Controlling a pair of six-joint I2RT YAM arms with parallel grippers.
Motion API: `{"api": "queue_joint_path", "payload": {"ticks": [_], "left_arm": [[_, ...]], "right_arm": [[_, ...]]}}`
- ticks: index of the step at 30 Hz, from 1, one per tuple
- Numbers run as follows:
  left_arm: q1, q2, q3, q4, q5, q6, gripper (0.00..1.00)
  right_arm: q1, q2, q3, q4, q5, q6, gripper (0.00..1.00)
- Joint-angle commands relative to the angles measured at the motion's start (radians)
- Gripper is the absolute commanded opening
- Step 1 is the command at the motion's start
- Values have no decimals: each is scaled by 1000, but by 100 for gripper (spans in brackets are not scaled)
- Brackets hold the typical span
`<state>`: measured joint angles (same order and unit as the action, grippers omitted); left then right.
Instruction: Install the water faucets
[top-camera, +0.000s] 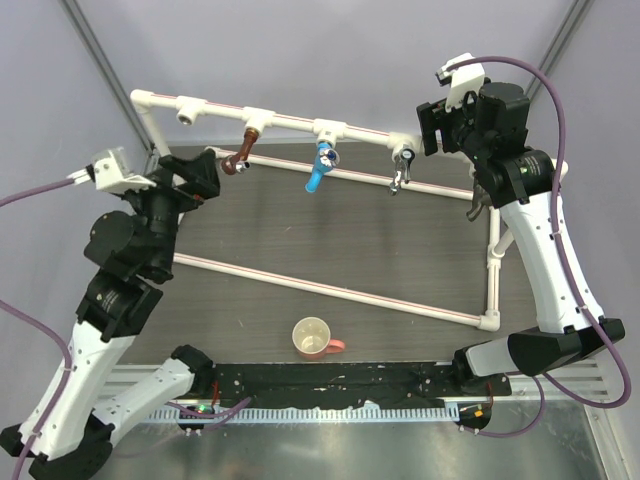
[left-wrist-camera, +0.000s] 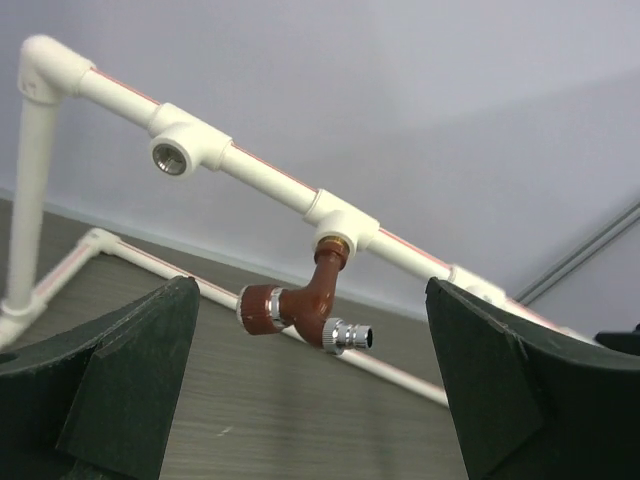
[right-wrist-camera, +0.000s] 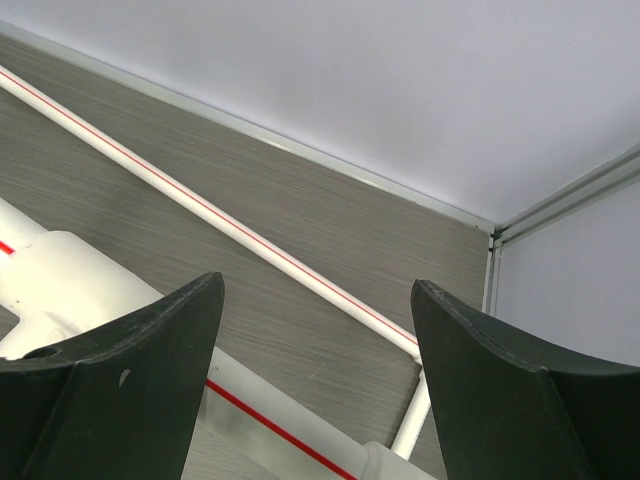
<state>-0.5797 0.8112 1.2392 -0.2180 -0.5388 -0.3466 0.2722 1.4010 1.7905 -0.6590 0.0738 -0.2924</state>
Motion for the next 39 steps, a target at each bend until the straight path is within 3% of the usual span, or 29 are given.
{"api": "queue_joint_path", "payload": {"ticks": [1,9,13,17,25,31,32,35,39], "left_arm": [[75,-6,-61,32,46,-394,100],[202,34,-185,72,273,-875,100],[256,68,-237,143,382,-1026,98],[279,120,-254,212,477,-1104,96],[279,193,-285,347,490,-1189,86],[281,198,-288,364,462,-1175,65],[279,194,-287,362,456,-1165,54],[281,178,-279,339,424,-1103,35],[279,154,-253,292,387,-1020,18]], "right_arm": [[44,36,-19,-146,-91,10,82],[44,35,-20,-145,-89,6,82],[42,32,-22,-146,-89,4,82],[44,35,-22,-145,-89,2,82],[44,30,-25,-145,-88,-2,82],[44,33,-26,-145,-88,-2,83],[42,32,-26,-143,-88,-2,82],[44,33,-25,-145,-86,-1,82],[44,32,-25,-146,-86,1,82]]}}
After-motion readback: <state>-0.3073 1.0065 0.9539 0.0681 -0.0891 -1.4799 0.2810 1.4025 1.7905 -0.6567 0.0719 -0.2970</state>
